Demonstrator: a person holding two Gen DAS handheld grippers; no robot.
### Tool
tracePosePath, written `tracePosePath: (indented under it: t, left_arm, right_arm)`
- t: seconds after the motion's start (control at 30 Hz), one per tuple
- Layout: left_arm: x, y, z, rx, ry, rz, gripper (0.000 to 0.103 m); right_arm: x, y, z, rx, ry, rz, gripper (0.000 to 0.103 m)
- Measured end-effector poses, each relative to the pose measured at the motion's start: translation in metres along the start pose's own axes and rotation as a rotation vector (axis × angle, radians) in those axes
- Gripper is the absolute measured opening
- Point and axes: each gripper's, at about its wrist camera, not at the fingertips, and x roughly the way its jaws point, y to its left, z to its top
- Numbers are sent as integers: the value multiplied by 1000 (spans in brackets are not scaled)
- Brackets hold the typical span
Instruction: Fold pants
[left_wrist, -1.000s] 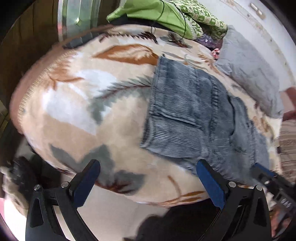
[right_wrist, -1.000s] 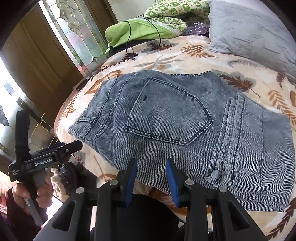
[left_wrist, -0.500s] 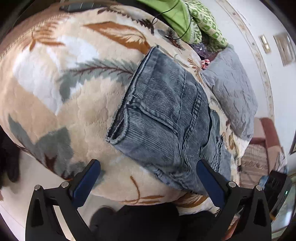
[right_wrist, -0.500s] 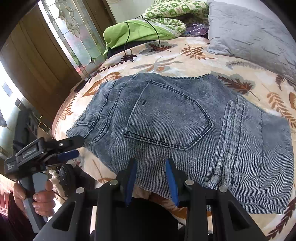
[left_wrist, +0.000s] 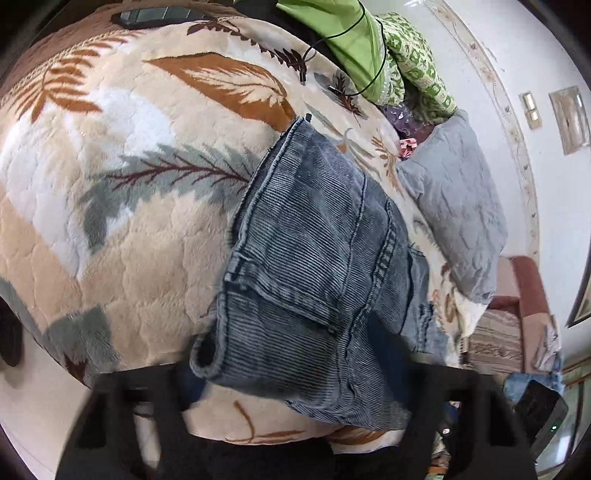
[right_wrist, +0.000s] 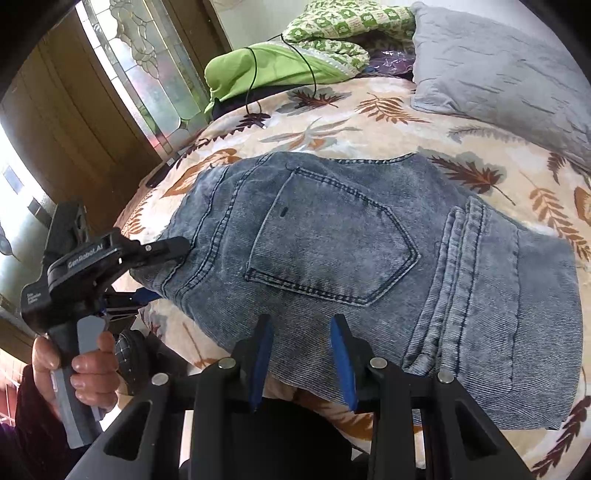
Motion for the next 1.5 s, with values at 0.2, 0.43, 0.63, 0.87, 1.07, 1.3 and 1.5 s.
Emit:
tracePosePath:
  t: [0.2,0.43,0.63,0.87,1.07,1.3,1.5]
  left_arm:
    - [-1,2,0,3,19,-14,30]
    - [-17,-30,-2,126,-33,18,20]
    - [-25,-51,-3,196,-62,50,19]
    - [-50,-93,-20,345,-134,82,18]
    - [-67,-140,-38,461,-187,79,16]
    - [-57,-197,-65,588,-189,76,16]
    - [-29,-201,-66,581,-169,128,15]
  right_arm:
    - [-5,-29,-2,72,-18,-16,36]
    - [12,-46,8,133,-15,39,36]
    - [55,-47,17,145,44,49,36]
    - [27,-61,15,223,24,141,36]
    - [-1,-69,21,258,-56,230,36]
    - [13,-87,45,346,-62,429,36]
    - [57,-87,53,445,-5,726,37]
